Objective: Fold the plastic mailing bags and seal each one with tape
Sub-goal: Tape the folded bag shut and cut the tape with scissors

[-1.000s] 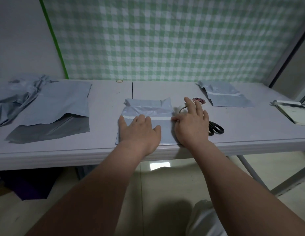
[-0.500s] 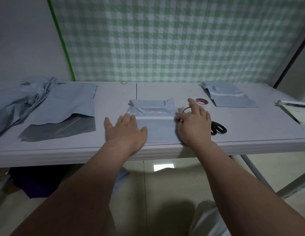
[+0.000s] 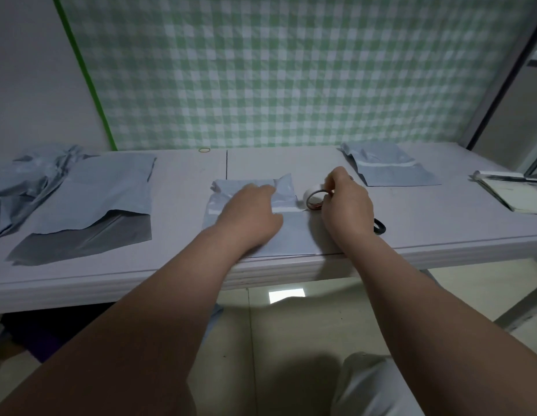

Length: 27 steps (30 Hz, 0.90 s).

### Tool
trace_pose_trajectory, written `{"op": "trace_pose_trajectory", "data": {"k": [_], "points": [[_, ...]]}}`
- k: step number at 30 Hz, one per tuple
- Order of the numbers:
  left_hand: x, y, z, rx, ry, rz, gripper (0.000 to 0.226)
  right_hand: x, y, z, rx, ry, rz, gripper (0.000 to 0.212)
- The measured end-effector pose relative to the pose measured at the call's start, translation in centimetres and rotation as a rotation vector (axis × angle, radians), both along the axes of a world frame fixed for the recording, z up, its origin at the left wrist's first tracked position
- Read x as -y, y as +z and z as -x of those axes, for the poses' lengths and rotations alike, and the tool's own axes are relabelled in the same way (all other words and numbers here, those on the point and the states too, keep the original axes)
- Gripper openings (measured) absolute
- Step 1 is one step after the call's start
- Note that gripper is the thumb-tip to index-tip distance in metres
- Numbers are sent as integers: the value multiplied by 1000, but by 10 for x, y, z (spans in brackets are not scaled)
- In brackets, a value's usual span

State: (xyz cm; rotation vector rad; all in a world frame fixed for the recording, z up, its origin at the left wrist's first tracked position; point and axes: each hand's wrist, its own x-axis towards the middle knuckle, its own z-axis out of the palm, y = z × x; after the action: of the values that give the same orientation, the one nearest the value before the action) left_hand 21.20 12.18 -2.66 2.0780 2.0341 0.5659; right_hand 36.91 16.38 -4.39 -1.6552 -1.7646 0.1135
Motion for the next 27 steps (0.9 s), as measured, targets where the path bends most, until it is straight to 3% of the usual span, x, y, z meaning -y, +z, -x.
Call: {"op": "trace_pose_trajectory", "data": {"k": [4, 8, 11, 14, 16, 18, 21, 23, 25, 27], "points": [[-21, 6, -24, 247, -77, 4, 59, -11, 8, 1, -33, 129, -85, 19], [-39, 1, -29, 353, 67, -90, 23, -10, 20, -2, -138, 332, -77, 16], [-46, -8, -23, 623, 158, -66, 9, -12, 26, -22, -97, 183, 5, 10], [-42, -12, -20, 819, 232, -29, 13, -9, 31, -42, 191, -58, 290, 17], [-42, -17, -17, 857, 245, -21, 22, -1, 33, -45, 325, -91, 458, 4], [-42, -19, -14, 864, 256, -38, 25, 6, 36, -44, 369, -93, 539, 16], [-41, -21, -13, 855, 262, -44, 24, 12, 42, -42, 395, -88, 525, 6], [-41, -22, -12, 865, 265, -35, 21, 16, 43, -40, 422, -114, 523, 16], [-40, -23, -10, 885, 276, -18, 20, 16, 40, -42, 390, -135, 482, 16], [-39, -24, -9, 904, 284, -6, 19, 16, 36, -44, 215, -115, 434, 19]]}}
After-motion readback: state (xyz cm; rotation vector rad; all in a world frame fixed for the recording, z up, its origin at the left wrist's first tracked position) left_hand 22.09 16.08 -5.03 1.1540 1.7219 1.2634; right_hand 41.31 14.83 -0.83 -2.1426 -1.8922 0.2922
